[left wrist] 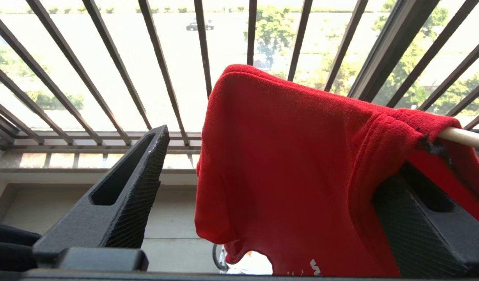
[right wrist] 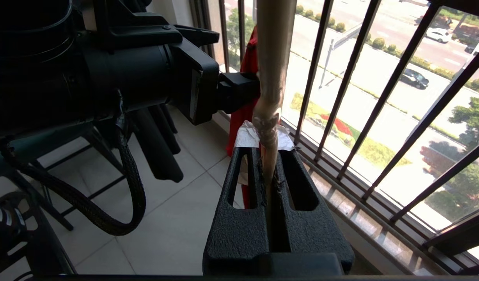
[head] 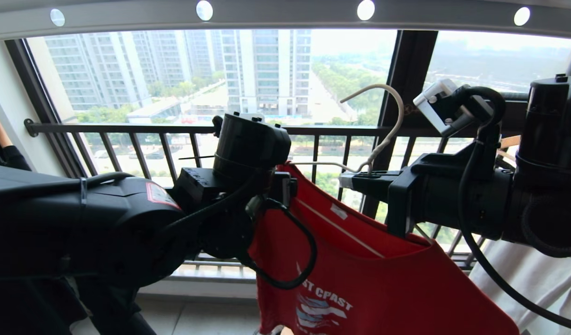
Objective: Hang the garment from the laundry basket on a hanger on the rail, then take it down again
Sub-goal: Take the clothes off the clothes rack
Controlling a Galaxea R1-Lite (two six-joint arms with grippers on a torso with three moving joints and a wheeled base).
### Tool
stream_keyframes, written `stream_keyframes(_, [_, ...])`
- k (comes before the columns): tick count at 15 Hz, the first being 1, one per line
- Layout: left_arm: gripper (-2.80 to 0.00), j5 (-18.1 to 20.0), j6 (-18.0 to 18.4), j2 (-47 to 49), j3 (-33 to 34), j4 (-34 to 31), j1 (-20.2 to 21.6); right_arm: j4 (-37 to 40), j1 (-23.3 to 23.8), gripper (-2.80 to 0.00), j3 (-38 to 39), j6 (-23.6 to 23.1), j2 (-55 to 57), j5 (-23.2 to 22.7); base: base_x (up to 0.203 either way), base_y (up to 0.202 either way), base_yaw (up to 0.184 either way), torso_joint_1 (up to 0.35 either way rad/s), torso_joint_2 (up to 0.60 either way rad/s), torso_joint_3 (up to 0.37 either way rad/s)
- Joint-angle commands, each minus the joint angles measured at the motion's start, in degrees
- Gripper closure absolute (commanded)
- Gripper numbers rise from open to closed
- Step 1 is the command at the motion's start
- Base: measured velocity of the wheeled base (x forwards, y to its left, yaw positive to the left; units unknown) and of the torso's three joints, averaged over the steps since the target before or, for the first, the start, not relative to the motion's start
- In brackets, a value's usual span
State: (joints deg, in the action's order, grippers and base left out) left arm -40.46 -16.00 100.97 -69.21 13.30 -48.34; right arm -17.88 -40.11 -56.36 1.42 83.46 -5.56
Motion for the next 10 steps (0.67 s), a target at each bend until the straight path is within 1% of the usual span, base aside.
stream_keyframes(1, [-2.8,-0.6,0.0,0.1,-0.1,0.1,0.3,-0.1,0.0,0.0,-0.1,0.0,0.0,-0.1,0.0,0.0,0.0,0.0,0.0,0.0])
stream_keyframes(6, [-2.8,-0.6,0.0,0.3,-0.1,0.1,0.3,-0.1,0.0,0.0,-0.2,0.0,0.0,-0.1,0.0,0.0,0.0,0.0,0.0,0.0])
stream_keyframes(7, [0.0,-0.6,0.0,0.4,-0.1,0.1,0.3,-0.1,0.0,0.0,-0.2,0.0,0.0,-0.1,0.0,0.0,0.0,0.0,0.0,0.0])
stream_keyframes(10, [0.0,-0.6,0.0,0.0,0.0,0.1,0.3,-0.2,0.0,0.0,-0.2,0.1,-0.1,-0.1,0.0,0.0,0.0,0.0,0.0,0.0])
